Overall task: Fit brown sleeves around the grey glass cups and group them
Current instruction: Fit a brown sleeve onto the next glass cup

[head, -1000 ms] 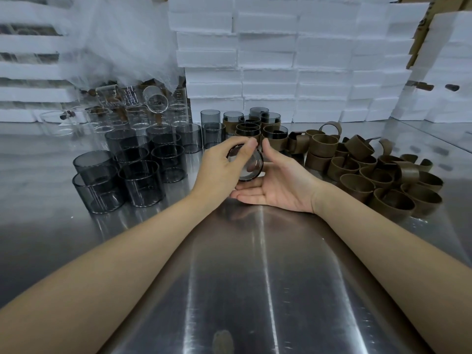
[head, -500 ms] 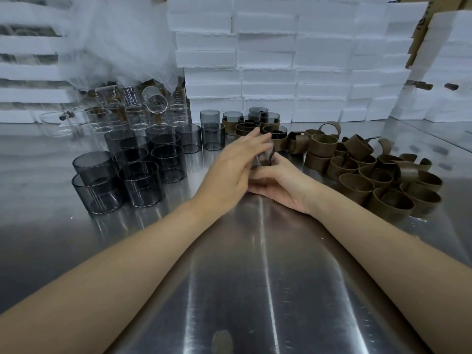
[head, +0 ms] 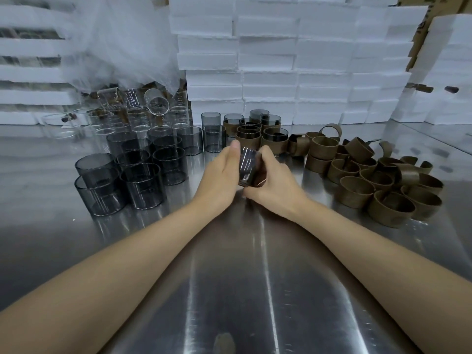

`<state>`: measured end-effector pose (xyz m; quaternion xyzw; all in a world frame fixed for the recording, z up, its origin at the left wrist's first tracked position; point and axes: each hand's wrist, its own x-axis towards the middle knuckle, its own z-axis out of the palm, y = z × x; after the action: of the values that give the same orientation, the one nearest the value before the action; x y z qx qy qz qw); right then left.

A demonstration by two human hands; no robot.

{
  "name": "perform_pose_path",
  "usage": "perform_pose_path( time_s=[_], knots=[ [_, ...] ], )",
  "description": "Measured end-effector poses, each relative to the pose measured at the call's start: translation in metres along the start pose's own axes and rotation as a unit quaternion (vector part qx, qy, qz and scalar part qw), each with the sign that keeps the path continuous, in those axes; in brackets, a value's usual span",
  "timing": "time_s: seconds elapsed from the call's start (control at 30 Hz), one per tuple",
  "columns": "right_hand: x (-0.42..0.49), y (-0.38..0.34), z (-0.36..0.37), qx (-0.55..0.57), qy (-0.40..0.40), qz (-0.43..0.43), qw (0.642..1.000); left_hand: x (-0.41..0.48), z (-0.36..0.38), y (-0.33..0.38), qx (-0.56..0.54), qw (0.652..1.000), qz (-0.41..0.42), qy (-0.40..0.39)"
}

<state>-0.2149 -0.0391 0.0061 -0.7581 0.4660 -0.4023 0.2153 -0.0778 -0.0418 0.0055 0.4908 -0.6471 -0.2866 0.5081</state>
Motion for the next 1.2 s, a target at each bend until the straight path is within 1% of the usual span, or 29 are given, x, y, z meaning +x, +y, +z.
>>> perform_pose_path(
  time_s=[0.1,0.17,0.2,0.23,0.3,0.37,0.43,0.5,0.57,0.63,0.67,0.73,0.8,0.87,0.93,1.0,1.03,1.07,1.1,1.13,1.17,1.2],
  knots=[
    [-0.001,-0.003,-0.001,0.036,-0.023,-0.001,0.999,0.008,0.001,0.006,-0.126,0.986,-0.112,0.002],
    [-0.001,-0.005,-0.002,0.101,-0.039,0.027,0.994,0.010,0.000,0.011,-0.218,0.961,-0.169,-0.020],
    [-0.001,-0.006,-0.002,0.150,-0.048,0.044,0.987,0.010,0.000,0.012,-0.255,0.949,-0.184,-0.033],
    [-0.001,-0.007,-0.003,0.197,-0.055,0.057,0.977,0.010,0.000,0.012,-0.275,0.942,-0.186,-0.047],
    [-0.001,-0.008,-0.003,0.263,-0.050,0.067,0.961,0.009,0.002,0.010,-0.265,0.946,-0.167,-0.081],
    [0.000,-0.007,-0.003,0.274,-0.017,0.050,0.960,0.007,0.004,0.010,-0.228,0.959,-0.138,-0.099],
    [0.000,-0.004,-0.001,0.246,0.015,0.027,0.969,0.007,0.004,0.009,-0.209,0.965,-0.113,-0.115],
    [0.002,-0.002,-0.001,0.228,0.032,0.033,0.973,0.005,0.004,0.005,-0.190,0.969,-0.080,-0.134],
    [0.005,-0.002,-0.004,0.203,0.049,0.037,0.977,0.002,0.005,0.001,-0.150,0.975,-0.028,-0.164],
    [0.007,-0.004,-0.007,0.152,0.065,0.028,0.986,-0.001,0.009,-0.002,-0.123,0.976,0.014,-0.181],
    [0.007,-0.006,-0.008,0.109,0.076,0.019,0.991,0.000,0.011,-0.003,-0.118,0.975,0.029,-0.184],
    [0.007,-0.007,-0.010,0.035,0.083,0.015,0.996,0.002,0.011,-0.004,-0.130,0.974,0.040,-0.184],
    [0.006,-0.004,-0.012,-0.006,0.063,0.030,0.998,0.002,0.010,-0.004,-0.134,0.974,0.034,-0.181],
    [0.005,-0.004,-0.013,-0.086,0.052,0.041,0.994,0.000,0.010,-0.004,-0.112,0.981,0.037,-0.157],
    [0.006,-0.003,-0.013,-0.182,0.063,0.065,0.979,-0.001,0.010,-0.005,-0.073,0.991,0.039,-0.108],
    [0.004,0.000,-0.012,-0.205,0.071,0.070,0.974,0.000,0.009,-0.005,-0.049,0.996,0.034,-0.064],
    [0.005,0.001,-0.011,-0.177,0.073,0.069,0.979,0.000,0.009,-0.006,-0.045,0.998,0.034,-0.042],
    [0.005,0.002,-0.010,-0.119,0.076,0.066,0.988,0.001,0.009,-0.006,-0.044,0.998,0.034,-0.017],
    [0.006,0.002,-0.009,-0.026,0.080,0.075,0.994,0.002,0.008,-0.006,-0.039,0.999,0.034,0.010],
    [0.007,0.000,-0.006,0.084,0.081,0.095,0.989,0.004,0.007,-0.007,-0.026,0.998,0.035,0.036],
    [0.009,-0.003,-0.002,0.179,0.077,0.121,0.973,0.005,0.005,-0.007,-0.005,0.998,0.035,0.056],
    [0.010,-0.004,0.002,0.245,0.068,0.138,0.957,0.006,0.003,-0.007,0.017,0.997,0.035,0.064]
  ],
)
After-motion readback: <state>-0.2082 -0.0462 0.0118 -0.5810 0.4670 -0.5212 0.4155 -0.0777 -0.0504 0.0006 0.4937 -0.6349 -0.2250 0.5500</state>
